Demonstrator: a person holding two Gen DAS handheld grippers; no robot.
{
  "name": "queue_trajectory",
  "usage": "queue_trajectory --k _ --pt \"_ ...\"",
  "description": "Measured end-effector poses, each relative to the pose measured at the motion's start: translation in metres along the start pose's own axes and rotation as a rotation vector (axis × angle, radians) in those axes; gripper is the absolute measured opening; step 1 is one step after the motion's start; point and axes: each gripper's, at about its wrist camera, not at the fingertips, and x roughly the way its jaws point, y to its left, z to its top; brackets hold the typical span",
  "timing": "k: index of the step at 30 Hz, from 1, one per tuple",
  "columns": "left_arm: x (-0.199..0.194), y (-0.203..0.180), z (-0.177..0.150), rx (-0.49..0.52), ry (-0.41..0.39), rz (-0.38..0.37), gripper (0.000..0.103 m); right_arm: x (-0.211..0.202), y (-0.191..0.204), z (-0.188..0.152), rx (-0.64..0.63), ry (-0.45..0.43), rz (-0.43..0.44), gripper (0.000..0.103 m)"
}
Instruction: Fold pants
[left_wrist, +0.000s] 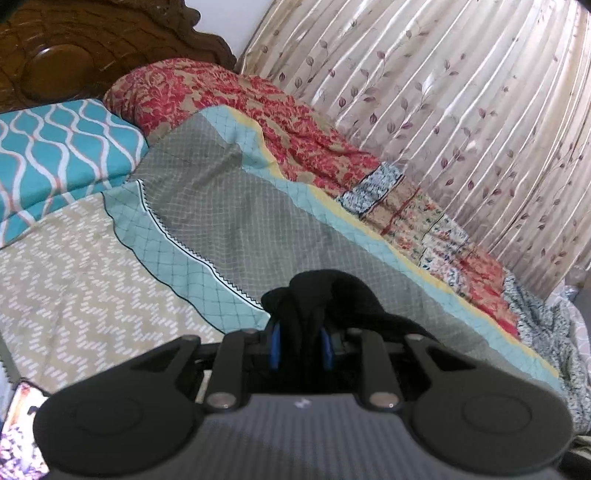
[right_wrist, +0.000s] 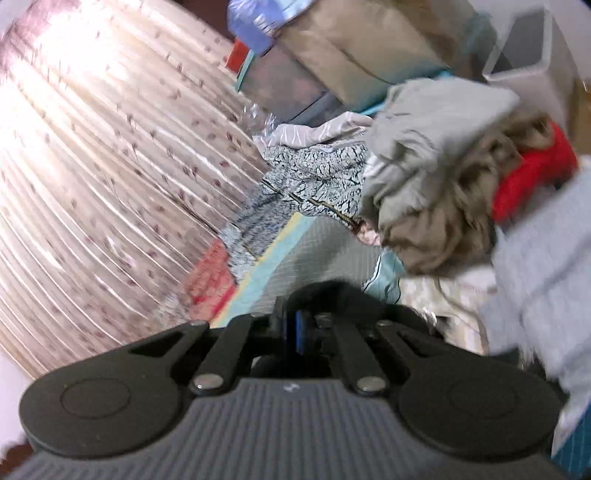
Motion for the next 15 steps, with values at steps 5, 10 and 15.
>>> queue_trajectory --k 5,10,15 --pt "0.077 -0.020 0.000 -0.008 0.067 0.043 0.023 0.103 0.019 0.004 -0.138 0.053 -0.093 0.007" --pt "0.164 -0.035 -0.034 0.074 0.264 0.202 0.034 0.184 0.018 -0.011 -0.252 0.097 -0.203 0.047" --pt "0.137 -0.009 -0.053 0.129 0.245 0.147 0.052 0.167 -0.024 -0.026 -0.244 0.142 -0.159 0.049"
